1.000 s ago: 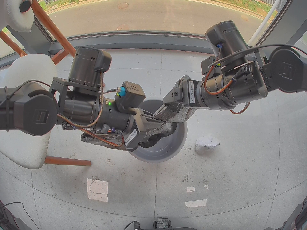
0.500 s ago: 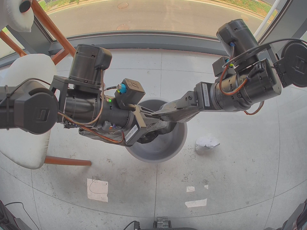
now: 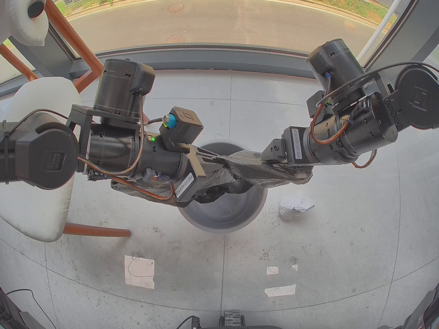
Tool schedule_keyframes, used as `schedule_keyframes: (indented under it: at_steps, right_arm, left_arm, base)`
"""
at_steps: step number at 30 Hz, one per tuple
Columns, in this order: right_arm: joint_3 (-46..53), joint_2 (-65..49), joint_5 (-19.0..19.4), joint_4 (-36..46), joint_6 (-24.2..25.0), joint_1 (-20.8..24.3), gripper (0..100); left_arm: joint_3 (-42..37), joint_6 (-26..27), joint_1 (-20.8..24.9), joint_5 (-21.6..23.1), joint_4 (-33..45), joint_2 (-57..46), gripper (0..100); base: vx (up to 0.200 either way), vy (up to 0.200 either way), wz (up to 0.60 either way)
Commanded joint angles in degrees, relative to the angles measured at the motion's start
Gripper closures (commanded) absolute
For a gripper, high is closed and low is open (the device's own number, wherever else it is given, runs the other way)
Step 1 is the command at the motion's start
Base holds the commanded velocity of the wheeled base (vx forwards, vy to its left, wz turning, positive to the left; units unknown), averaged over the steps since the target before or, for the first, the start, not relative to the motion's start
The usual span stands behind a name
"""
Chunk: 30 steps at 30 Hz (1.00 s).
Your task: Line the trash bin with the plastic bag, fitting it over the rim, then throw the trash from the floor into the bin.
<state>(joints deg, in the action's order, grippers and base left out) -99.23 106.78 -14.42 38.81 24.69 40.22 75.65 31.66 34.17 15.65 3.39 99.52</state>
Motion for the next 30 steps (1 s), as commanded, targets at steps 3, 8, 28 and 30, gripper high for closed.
schedule_keyframes:
  at_steps: [3, 8, 28, 30]
  right_arm:
    - [-1.05, 0.45, -0.70, 0.03, -0.69, -0.05, 0]
    - [-0.26, 0.27, -2.81, 0.21, -1.48, -0.84, 0]
    - [-9.14, -0.52, -1.75, -1.64, -5.17, 1.44, 0]
    - [-9.40, -0.52, -1.75, -1.64, -5.35, 1.44, 0]
  left_arm:
    - [-0.95, -0.02, -0.95, -0.18, -2.42, -0.73, 100]
    - [-1.21, -0.11, -2.53, -1.59, -4.00, -0.82, 100]
    - [-1.48, -0.90, -2.44, -2.91, -4.36, -0.38, 100]
    - [-1.39, -0.90, -2.44, -2.91, -4.44, -0.38, 100]
  base:
    - [0.000, 0.000, 0.00]
    - [0.000, 0.000, 0.00]
    - [0.000, 0.000, 0.00]
    - [0.000, 0.000, 0.00]
